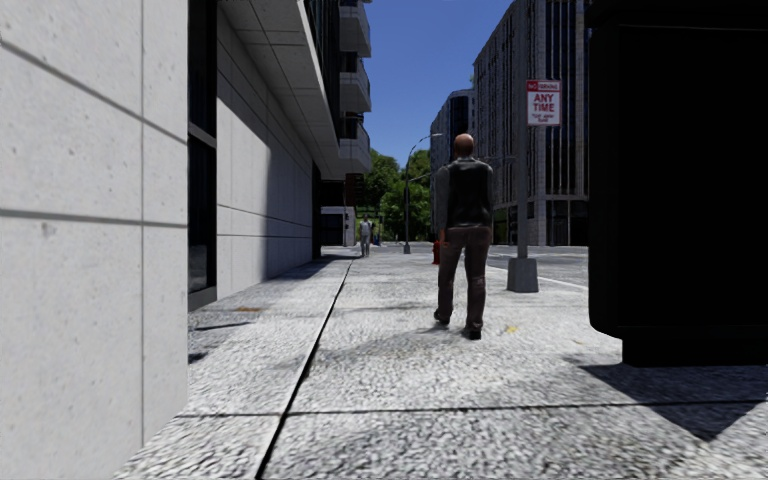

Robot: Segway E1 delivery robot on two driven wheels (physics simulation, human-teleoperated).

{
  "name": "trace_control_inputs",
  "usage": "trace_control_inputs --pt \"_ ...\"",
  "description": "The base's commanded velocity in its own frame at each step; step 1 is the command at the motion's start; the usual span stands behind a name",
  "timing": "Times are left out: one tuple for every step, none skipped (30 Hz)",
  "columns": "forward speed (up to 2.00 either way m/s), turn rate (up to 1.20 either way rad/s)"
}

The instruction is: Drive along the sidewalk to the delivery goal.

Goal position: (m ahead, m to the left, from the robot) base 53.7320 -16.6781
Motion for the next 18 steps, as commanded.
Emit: trace_control_inputs --pt "0.77 0.00" --pt "0.77 0.00" --pt "0.77 0.00" --pt "0.77 0.00" --pt "0.77 0.00" --pt "0.77 0.00" --pt "0.77 0.00" --pt "0.77 0.00" --pt "0.77 0.00" --pt "0.77 0.00" --pt "0.77 0.00" --pt "0.77 0.00" --pt "0.77 0.00" --pt "0.77 -0.43" --pt "0.77 -0.61" --pt "0.77 -0.77" --pt "0.77 -0.82" --pt "0.77 -0.83"
